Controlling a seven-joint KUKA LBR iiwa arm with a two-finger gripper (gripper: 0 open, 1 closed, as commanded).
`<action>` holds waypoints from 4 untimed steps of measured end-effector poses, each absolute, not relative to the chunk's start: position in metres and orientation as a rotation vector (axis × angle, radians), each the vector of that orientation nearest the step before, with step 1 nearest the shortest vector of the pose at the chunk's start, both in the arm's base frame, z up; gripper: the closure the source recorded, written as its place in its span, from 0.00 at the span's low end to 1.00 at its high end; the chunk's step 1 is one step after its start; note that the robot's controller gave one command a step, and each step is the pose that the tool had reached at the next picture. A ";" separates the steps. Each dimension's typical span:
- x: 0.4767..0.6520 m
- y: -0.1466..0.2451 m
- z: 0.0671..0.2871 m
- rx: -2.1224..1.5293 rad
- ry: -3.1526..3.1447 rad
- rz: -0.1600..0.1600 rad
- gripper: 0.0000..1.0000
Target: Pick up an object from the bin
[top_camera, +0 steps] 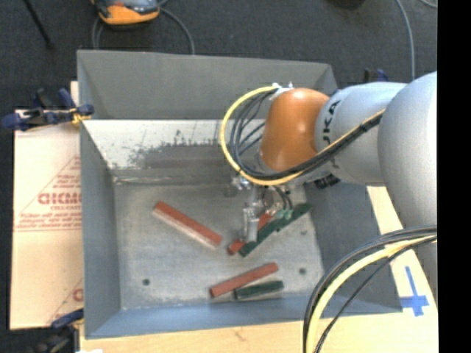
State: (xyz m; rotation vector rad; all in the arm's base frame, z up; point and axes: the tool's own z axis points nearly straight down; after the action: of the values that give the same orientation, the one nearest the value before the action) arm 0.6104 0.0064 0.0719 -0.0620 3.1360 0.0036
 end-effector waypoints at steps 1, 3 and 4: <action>0.622 -0.086 0.075 -0.610 3.071 -0.006 1.00; 0.621 -0.085 0.073 -0.605 3.075 0.001 1.00; 0.621 -0.085 0.073 -0.605 3.075 0.001 1.00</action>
Offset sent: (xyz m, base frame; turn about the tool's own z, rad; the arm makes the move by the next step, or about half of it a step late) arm 0.0000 0.0000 0.0000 0.0000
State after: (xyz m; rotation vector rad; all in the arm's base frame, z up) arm 0.6213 -0.0847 0.0727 -0.6049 3.0749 0.0012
